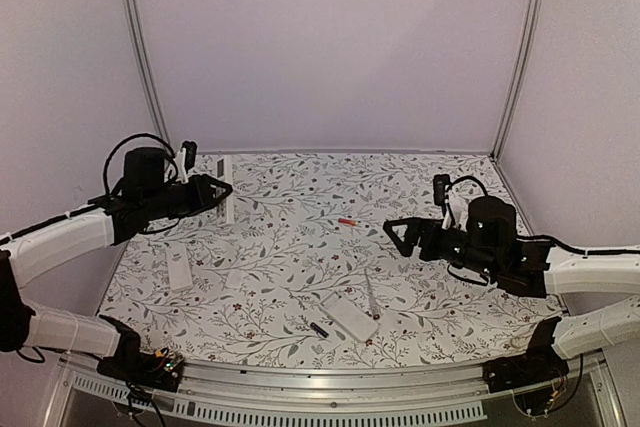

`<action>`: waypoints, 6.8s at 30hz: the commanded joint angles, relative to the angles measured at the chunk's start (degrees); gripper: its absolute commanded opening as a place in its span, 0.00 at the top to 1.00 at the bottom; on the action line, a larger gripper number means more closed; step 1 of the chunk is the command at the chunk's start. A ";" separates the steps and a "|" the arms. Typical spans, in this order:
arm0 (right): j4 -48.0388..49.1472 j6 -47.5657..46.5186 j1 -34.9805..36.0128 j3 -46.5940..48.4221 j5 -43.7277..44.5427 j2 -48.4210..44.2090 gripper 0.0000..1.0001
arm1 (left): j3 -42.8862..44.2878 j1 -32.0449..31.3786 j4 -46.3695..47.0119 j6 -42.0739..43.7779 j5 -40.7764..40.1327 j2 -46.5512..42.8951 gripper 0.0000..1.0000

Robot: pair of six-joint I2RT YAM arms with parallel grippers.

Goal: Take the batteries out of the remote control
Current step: Pick up the remote control from the center of the board, then pass from the left arm to the right, then pass from the right arm to the left, then remove the battery cover from the remote control.

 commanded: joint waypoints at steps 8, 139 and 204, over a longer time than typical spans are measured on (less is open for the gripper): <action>7.52 -6.62 4.12 15.20 -20.34 9.08 0.01 | -3.19 -13.82 32.23 -3.92 13.91 -5.62 0.83; -27.94 -24.92 14.84 36.35 -1.67 37.00 0.92 | 14.87 -20.92 -0.71 -11.64 16.81 21.26 0.82; 15.57 7.63 7.99 22.34 -20.69 27.67 0.03 | -21.56 -9.43 58.14 -29.77 20.32 -4.83 1.00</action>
